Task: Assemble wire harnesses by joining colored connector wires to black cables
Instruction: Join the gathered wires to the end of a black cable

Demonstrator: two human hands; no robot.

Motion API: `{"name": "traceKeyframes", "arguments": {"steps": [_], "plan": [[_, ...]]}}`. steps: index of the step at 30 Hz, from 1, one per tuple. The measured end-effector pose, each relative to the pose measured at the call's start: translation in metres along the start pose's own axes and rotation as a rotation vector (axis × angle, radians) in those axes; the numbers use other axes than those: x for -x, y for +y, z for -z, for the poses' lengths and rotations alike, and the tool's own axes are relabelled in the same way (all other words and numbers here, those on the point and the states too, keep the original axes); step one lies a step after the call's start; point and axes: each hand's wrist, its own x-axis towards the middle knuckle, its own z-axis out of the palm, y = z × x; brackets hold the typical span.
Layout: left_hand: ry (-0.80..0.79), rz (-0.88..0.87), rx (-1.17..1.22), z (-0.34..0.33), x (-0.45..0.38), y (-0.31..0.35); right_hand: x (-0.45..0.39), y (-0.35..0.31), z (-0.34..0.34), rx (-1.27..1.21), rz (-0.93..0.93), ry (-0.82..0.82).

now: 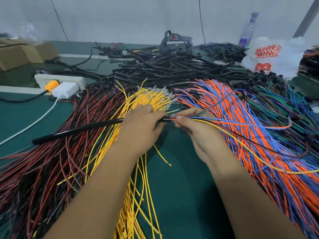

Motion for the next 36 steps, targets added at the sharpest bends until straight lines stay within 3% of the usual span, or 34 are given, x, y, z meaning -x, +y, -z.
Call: {"name": "traceKeyframes", "arguments": {"steps": [6,16,21,26,29,33,36], "plan": [[-0.037,0.023,0.060,0.001,0.002,0.004,-0.002,0.000,-0.005,-0.159,-0.066,0.021],[-0.126,-0.030,0.135,0.005,0.000,0.009,0.001,-0.004,0.000,-0.113,-0.050,0.008],[-0.107,-0.033,0.126,0.005,-0.002,0.006,-0.001,-0.009,0.000,-0.289,-0.049,0.070],[-0.129,-0.103,0.220,0.005,-0.001,0.006,-0.002,-0.006,0.000,-0.188,-0.047,0.163],[-0.060,-0.125,0.202,0.005,0.002,0.010,-0.004,-0.006,0.001,-0.159,-0.047,0.196],[-0.016,-0.104,0.161,0.006,0.003,0.013,-0.007,-0.005,0.002,0.022,-0.049,0.290],[-0.044,-0.092,0.193,0.005,0.003,0.014,-0.006,-0.005,-0.001,0.002,-0.060,0.310]]}}
